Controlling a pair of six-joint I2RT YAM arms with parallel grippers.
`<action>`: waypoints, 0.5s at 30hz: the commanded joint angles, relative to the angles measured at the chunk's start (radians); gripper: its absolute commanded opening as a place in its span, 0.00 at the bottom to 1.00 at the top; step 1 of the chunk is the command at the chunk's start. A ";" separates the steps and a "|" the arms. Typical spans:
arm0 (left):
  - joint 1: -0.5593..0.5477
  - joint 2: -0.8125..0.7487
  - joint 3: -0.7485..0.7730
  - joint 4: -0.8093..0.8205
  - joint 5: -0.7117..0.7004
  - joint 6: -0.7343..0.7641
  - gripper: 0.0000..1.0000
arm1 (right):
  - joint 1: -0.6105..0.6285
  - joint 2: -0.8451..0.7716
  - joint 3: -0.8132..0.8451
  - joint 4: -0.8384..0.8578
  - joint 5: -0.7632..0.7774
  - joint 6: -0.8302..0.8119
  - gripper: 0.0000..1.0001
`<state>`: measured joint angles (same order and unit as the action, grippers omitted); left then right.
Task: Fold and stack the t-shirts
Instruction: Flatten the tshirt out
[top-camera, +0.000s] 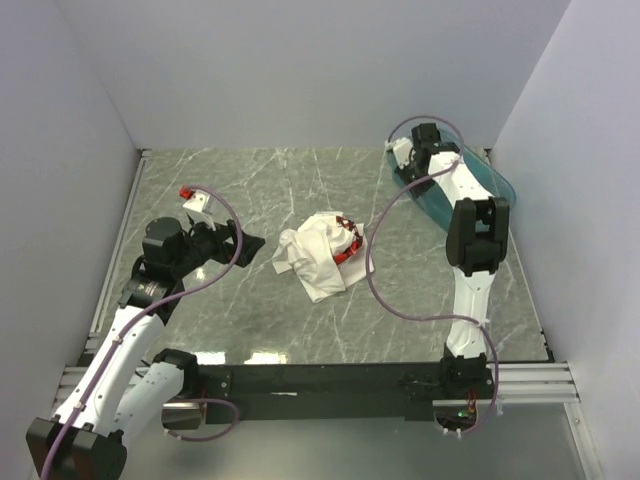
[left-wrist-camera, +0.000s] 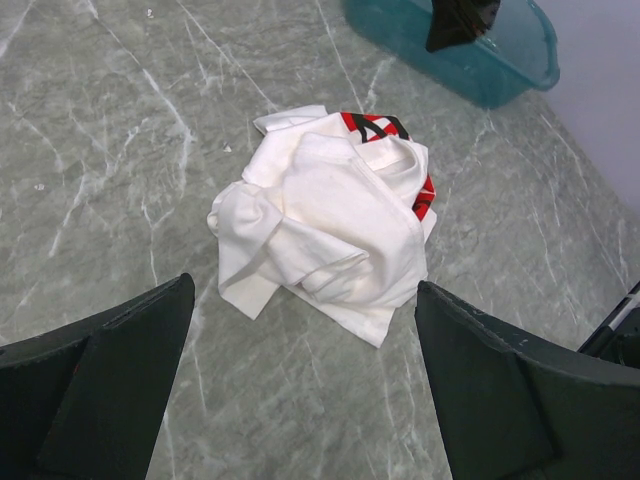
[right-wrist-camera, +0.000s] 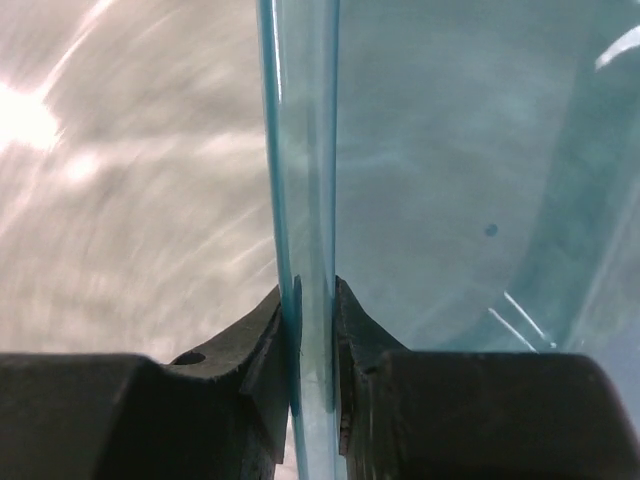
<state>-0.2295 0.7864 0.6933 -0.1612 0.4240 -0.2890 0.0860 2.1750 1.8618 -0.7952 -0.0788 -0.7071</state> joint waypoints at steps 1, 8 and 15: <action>-0.001 -0.024 0.003 0.043 0.021 0.017 1.00 | -0.002 0.066 0.155 0.048 0.269 0.430 0.00; -0.001 -0.012 0.006 0.043 0.022 0.021 1.00 | -0.005 0.120 0.221 0.084 0.448 0.681 0.00; -0.001 -0.019 0.000 0.045 0.022 0.022 1.00 | -0.035 0.258 0.384 0.047 0.525 0.727 0.00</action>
<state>-0.2298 0.7784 0.6933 -0.1612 0.4248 -0.2886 0.0711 2.4172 2.1876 -0.7719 0.3641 -0.0650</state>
